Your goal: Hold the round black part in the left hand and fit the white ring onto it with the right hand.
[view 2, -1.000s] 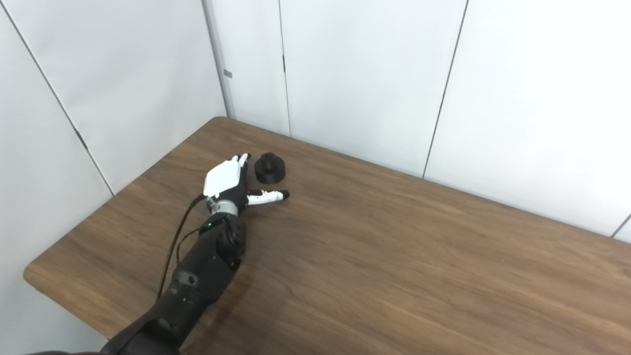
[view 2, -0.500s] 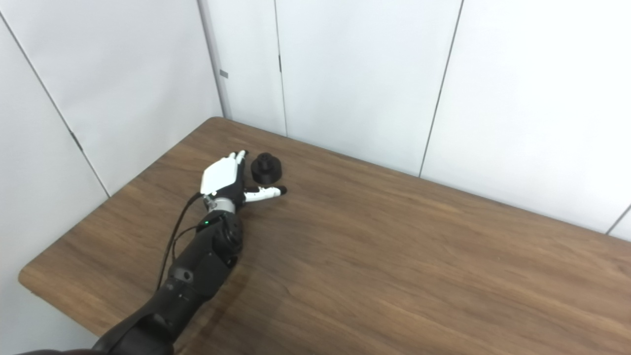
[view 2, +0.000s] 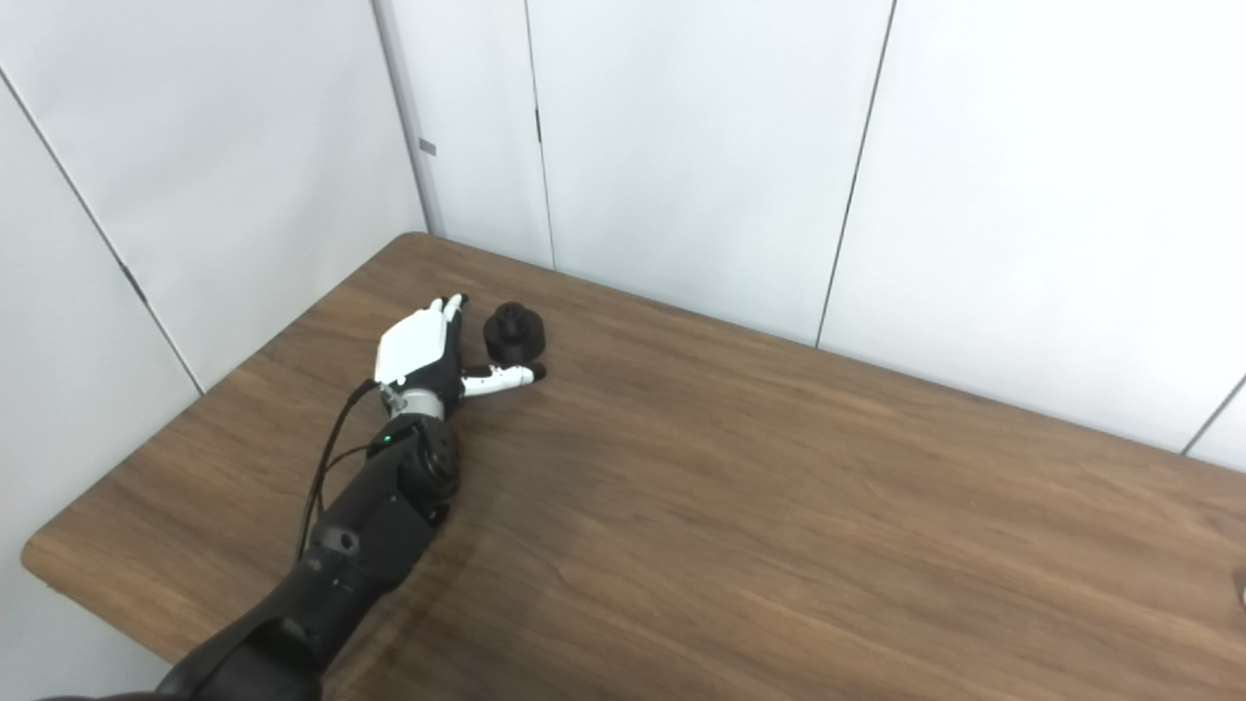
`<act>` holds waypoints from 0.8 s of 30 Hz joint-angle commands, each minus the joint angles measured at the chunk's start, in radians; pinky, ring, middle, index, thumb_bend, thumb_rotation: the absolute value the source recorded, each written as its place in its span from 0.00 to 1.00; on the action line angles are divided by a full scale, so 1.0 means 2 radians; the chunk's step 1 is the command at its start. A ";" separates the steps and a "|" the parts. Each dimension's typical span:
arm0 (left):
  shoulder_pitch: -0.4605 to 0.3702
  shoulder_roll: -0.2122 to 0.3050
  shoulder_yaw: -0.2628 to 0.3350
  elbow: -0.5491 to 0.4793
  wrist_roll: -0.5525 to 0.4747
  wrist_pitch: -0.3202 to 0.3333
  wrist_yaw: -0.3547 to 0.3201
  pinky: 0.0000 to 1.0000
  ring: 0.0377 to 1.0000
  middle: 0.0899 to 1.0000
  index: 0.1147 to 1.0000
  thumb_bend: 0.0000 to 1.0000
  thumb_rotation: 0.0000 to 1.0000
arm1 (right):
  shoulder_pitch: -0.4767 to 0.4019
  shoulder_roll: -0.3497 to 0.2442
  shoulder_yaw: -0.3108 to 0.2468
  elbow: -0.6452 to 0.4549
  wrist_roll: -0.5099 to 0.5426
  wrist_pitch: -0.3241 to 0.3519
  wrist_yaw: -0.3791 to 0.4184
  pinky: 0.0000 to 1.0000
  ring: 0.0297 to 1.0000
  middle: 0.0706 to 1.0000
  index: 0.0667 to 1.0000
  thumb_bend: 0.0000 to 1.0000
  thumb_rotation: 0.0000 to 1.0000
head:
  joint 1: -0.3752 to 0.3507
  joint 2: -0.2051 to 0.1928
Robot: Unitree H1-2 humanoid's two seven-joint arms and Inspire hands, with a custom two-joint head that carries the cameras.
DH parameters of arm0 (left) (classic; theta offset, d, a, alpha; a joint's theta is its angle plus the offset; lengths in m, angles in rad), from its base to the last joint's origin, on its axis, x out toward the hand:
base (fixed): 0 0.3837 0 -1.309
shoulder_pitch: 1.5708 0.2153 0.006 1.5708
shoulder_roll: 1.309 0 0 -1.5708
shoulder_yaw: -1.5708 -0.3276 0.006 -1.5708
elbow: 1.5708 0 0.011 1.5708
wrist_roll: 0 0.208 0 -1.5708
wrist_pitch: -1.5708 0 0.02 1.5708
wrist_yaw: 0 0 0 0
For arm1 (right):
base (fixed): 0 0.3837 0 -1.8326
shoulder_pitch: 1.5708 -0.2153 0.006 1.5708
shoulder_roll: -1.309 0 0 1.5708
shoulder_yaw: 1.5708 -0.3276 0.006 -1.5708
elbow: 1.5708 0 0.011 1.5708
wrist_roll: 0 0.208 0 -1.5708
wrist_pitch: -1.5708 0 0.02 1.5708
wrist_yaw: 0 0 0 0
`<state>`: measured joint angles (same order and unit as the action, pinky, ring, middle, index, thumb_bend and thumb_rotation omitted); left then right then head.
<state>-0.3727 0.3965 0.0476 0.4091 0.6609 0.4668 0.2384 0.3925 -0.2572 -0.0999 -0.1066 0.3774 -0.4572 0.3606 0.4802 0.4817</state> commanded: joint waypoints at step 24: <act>-0.051 0.022 -0.037 0.031 -0.026 -0.016 0.007 1.00 0.99 0.98 0.92 0.97 0.59 | 0.061 0.008 0.013 -0.021 -0.017 -0.005 0.010 1.00 1.00 1.00 1.00 0.68 0.86 | -0.018 0.011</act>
<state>-0.4279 0.4094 -0.0264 0.4837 0.6089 0.4528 0.2351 0.4593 -0.2534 -0.0903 -0.1559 0.3629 -0.4570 0.3603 0.4449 0.5031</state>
